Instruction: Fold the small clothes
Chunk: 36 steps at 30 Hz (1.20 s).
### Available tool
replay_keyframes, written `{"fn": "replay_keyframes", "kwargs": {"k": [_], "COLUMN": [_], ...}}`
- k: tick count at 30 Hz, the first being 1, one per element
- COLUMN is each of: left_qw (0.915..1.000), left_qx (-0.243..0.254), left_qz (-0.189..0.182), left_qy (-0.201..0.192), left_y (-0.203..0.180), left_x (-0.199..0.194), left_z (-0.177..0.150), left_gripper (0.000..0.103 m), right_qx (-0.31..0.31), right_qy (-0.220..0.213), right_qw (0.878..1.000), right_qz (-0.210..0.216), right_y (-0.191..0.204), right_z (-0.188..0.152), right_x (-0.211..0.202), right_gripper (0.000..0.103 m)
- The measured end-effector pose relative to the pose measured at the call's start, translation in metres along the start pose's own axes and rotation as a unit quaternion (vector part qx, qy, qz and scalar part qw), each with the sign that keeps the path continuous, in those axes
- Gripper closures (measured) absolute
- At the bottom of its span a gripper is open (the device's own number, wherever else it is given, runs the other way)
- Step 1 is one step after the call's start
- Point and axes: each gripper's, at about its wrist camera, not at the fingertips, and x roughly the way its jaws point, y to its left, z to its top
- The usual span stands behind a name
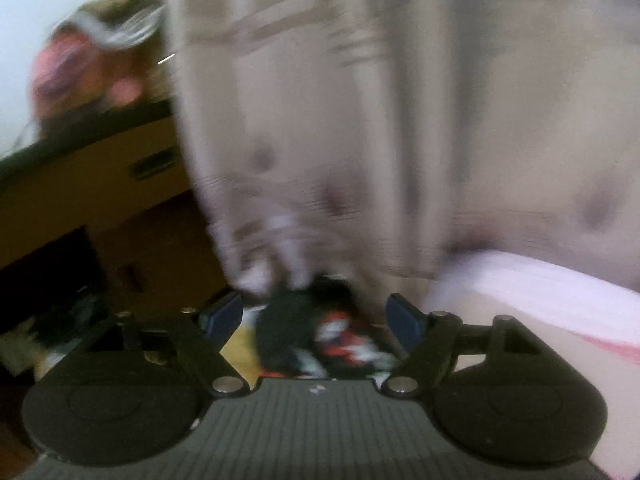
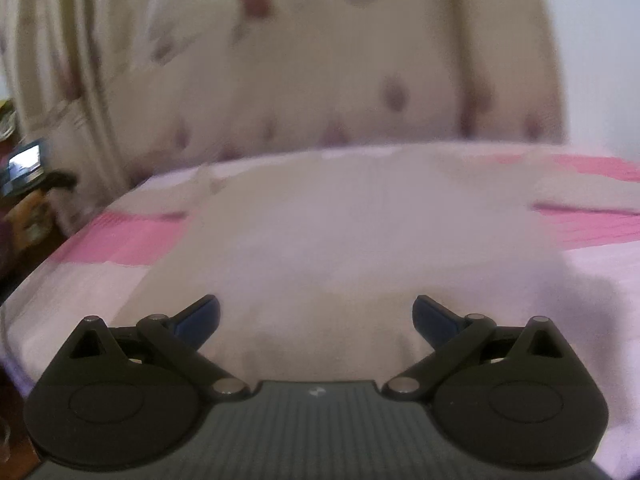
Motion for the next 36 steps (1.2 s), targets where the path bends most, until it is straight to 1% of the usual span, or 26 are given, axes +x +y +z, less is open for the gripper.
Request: {"fn": "replay_keyframes", "kwargs": {"k": [2, 3, 5, 6, 8, 9, 11, 12, 13, 15, 16, 17, 19, 20, 21, 22, 23, 24, 25, 26, 27, 29, 30, 33, 35, 36], "left_qw": [0.9961, 0.9907, 0.9738, 0.9615, 0.9367, 0.9201, 0.892, 0.8835, 0.8776, 0.8701, 0.8698, 0.8733, 0.8718, 0.8729, 0.8756, 0.8815, 0.8858, 0.8901, 0.8911, 0.8912, 0.8913, 0.8912, 0.892, 0.9002, 0.905, 0.9057], "left_qx": [0.03, 0.046, 0.068, 0.075, 0.085, 0.086, 0.092, 0.101, 0.117, 0.124, 0.124, 0.126, 0.117, 0.114, 0.109, 0.104, 0.107, 0.11, 0.106, 0.093, 0.076, 0.054, 0.048, 0.041, 0.028, 0.019], "left_qz": [-0.083, -0.128, -0.217, -0.263, -0.333, -0.369, -0.417, -0.427, -0.43, -0.437, -0.437, -0.434, -0.438, -0.438, -0.434, -0.426, -0.418, -0.411, -0.41, -0.411, -0.412, -0.414, -0.412, -0.4, -0.395, -0.395], "left_qy": [-0.006, -0.005, 0.008, 0.023, 0.066, 0.097, 0.149, 0.165, 0.177, 0.192, 0.192, 0.182, 0.185, 0.183, 0.182, 0.176, 0.171, 0.164, 0.165, 0.168, 0.173, 0.177, 0.179, 0.167, 0.157, 0.153], "left_y": [-0.015, -0.024, -0.038, -0.044, -0.056, -0.061, -0.071, -0.075, -0.081, -0.089, -0.091, -0.092, -0.094, -0.093, -0.094, -0.092, -0.096, -0.098, -0.101, -0.102, -0.101, -0.096, -0.094, -0.088, -0.071, -0.06], "left_x": [-0.047, -0.075, -0.129, -0.158, -0.199, -0.22, -0.25, -0.26, -0.273, -0.289, -0.294, -0.301, -0.309, -0.31, -0.311, -0.313, -0.314, -0.317, -0.318, -0.316, -0.313, -0.31, -0.31, -0.313, -0.321, -0.326], "left_z": [-0.014, -0.025, -0.052, -0.069, -0.099, -0.117, -0.148, -0.16, -0.172, -0.19, -0.195, -0.198, -0.21, -0.211, -0.212, -0.216, -0.218, -0.22, -0.221, -0.221, -0.221, -0.221, -0.219, -0.208, -0.196, -0.188], "left_gripper": [0.027, 0.028, 0.028, 0.028, 0.028, 0.029, 0.035, 0.037, 0.039, 0.042, 0.042, 0.042, 0.042, 0.043, 0.051, 0.064, 0.07, 0.084, 0.09, 0.091, 0.093, 0.093, 0.094, 0.096, 0.096, 0.096], "right_qx": [0.018, 0.03, 0.054, 0.06, 0.06, 0.058, 0.062, 0.067, 0.075, 0.091, 0.1, 0.109, 0.117, 0.112, 0.101, 0.09, 0.081, 0.072, 0.063, 0.052, 0.043, 0.026, 0.034, 0.074, 0.093, 0.106], "right_qy": [-0.016, -0.021, -0.026, -0.026, -0.028, -0.029, -0.029, -0.029, -0.031, -0.034, -0.038, -0.042, -0.041, -0.037, -0.032, -0.025, -0.017, -0.004, 0.009, 0.025, 0.036, 0.032, 0.035, 0.038, 0.025, 0.014], "right_qw": [0.999, 0.999, 0.997, 0.996, 0.993, 0.992, 0.99, 0.989, 0.988, 0.988, 0.989, 0.989, 0.991, 0.992, 0.994, 0.995, 0.996, 0.997, 0.998, 0.998, 0.998, 0.999, 0.999, 0.995, 0.991, 0.989], "right_qz": [-0.029, -0.037, -0.051, -0.061, -0.096, -0.109, -0.126, -0.129, -0.129, -0.118, -0.107, -0.09, -0.056, -0.048, -0.04, -0.031, -0.02, -0.011, -0.012, -0.014, -0.012, -0.007, 0.01, 0.06, 0.09, 0.105], "right_y": [-0.023, -0.036, -0.06, -0.071, -0.089, -0.099, -0.119, -0.129, -0.14, -0.157, -0.165, -0.17, -0.175, -0.175, -0.174, -0.169, -0.167, -0.165, -0.163, -0.161, -0.16, -0.155, -0.155, -0.153, -0.146, -0.142], "right_z": [0.001, -0.001, -0.006, -0.009, -0.018, -0.022, -0.029, -0.032, -0.034, -0.037, -0.036, -0.037, -0.037, -0.037, -0.036, -0.036, -0.034, -0.033, -0.032, -0.032, -0.034, -0.037, -0.036, -0.031, -0.027, -0.025], "right_x": [-0.019, -0.029, -0.05, -0.058, -0.078, -0.086, -0.102, -0.108, -0.113, -0.118, -0.117, -0.117, -0.11, -0.103, -0.095, -0.089, -0.08, -0.07, -0.061, -0.051, -0.046, -0.044, -0.044, -0.053, -0.076, -0.091], "right_gripper": [0.0, 0.0, 0.0, 0.0, 0.0, 0.0, 0.0, 0.0, 0.0, 0.0, 0.001, 0.003, 0.011, 0.013, 0.017, 0.021, 0.029, 0.038, 0.052, 0.06, 0.073, 0.084, 0.093, 0.095, 0.095, 0.095]}}
